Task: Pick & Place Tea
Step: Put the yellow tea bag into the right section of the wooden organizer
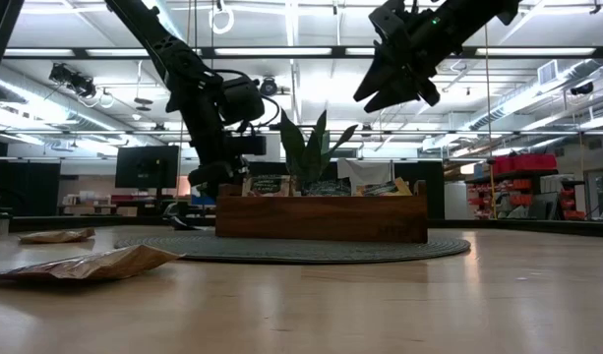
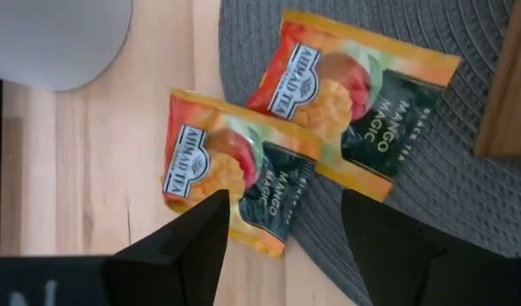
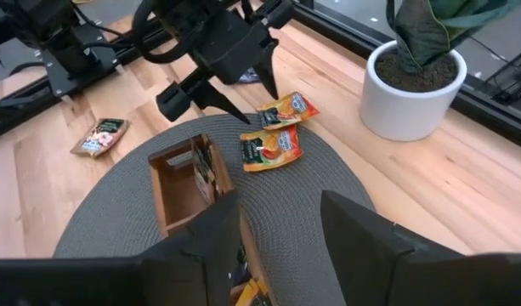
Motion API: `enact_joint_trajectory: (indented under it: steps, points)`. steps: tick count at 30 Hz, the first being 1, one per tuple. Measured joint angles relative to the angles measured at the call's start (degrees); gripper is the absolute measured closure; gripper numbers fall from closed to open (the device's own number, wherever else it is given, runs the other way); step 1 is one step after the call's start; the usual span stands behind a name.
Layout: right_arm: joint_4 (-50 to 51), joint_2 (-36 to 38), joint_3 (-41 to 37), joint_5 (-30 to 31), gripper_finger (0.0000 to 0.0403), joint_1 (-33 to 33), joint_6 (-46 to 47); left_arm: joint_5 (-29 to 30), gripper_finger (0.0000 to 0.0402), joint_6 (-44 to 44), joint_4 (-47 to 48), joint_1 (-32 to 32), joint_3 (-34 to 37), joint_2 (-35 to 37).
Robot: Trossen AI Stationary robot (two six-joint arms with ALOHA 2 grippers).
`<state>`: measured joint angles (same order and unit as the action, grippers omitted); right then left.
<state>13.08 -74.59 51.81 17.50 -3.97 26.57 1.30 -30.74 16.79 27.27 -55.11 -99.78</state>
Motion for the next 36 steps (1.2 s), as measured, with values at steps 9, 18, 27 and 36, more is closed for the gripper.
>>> enact_joint_trajectory:
  steps: [9,18,27,36]
  points:
    - [0.39,0.00,0.00,0.02,0.0231,0.00,0.00,-1.58,0.0194,-2.93,-1.49,-0.55,0.02,-1.94]
    - [0.46,0.00,0.00,-0.01,0.0231,0.00,0.63,-1.23,0.0213,-2.95,-2.72,-0.52,0.00,-3.11]
    - [0.46,0.00,0.00,-0.01,0.0231,0.00,1.39,-1.18,0.0254,-1.12,-3.84,-0.44,-0.13,-4.41]
    - [0.34,0.00,0.00,-0.02,0.0231,0.01,3.02,-1.32,0.0318,0.63,-3.84,-0.48,-0.28,-5.09]
